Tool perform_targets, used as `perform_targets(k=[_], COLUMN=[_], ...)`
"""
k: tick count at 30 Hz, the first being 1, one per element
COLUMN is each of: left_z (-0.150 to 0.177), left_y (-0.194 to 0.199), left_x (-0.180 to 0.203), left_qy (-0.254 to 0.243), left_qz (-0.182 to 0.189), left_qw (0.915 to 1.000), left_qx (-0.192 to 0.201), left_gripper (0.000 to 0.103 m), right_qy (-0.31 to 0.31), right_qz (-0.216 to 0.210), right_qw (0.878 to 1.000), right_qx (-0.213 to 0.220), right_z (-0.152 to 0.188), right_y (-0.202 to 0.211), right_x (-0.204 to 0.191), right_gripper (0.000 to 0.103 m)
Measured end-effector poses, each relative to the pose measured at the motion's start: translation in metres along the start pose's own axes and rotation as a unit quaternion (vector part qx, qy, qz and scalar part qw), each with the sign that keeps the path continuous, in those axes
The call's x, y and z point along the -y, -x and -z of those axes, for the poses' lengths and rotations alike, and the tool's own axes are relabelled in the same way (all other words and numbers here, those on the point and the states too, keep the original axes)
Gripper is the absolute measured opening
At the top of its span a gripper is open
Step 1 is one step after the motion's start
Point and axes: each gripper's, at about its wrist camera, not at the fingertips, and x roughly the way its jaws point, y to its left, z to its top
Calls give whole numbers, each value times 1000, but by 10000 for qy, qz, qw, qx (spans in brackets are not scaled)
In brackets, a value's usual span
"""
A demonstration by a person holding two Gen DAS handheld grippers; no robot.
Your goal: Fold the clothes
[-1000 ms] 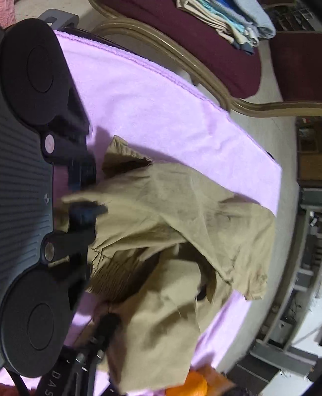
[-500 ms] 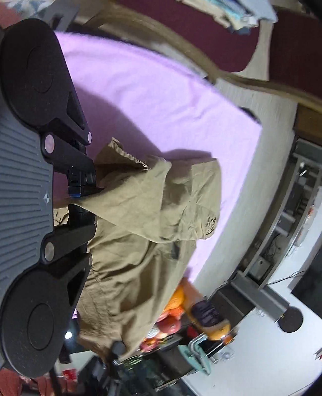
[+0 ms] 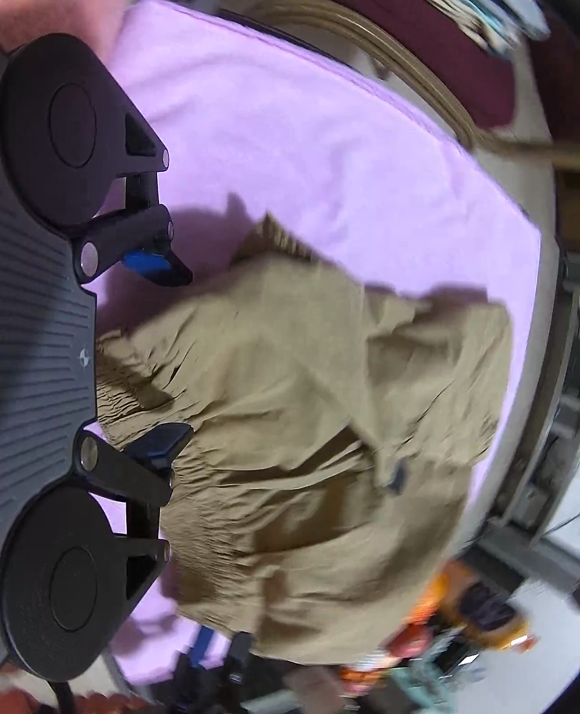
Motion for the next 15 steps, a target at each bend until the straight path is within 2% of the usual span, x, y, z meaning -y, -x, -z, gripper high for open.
perform_targets(k=[2,6,7,8,9,10,11,13,15], left_z=[0,3,3,3,2,1,-1,-7,-22], left_y=[-13,-17,-19,-20,-20,-18,-17,-12,1], left_x=[7,8,7,5,5,4,3,1,-3], left_qy=[-255,-340,-328,-317,-305,-275,-216,-54,354], left_qz=[-135,-102,-73,-5,87,189,272,484,982], left_qw=[9996,9993,9994,9995,9995,9994,9994,9987,9940], left_qx=[-23,77,73,71,72,32,-25,-154,-321], left_gripper=[65,64,59,47,36,16,10,7,6], right_qy=[141,394,419,444,469,494,439,330,221], right_qz=[-40,-114,-113,-113,-113,-112,-147,-216,-286], right_qw=[9999,9988,9988,9988,9988,9987,9989,9991,9992], right_qx=[81,265,219,174,128,83,96,122,149], right_z=[6,14,16,18,19,21,18,13,7], right_y=[-2,-8,-11,-14,-17,-20,-14,-2,10], right_x=[4,9,9,8,7,6,-2,-20,-38], right_gripper=[70,70,65,47,34,20,14,12,12])
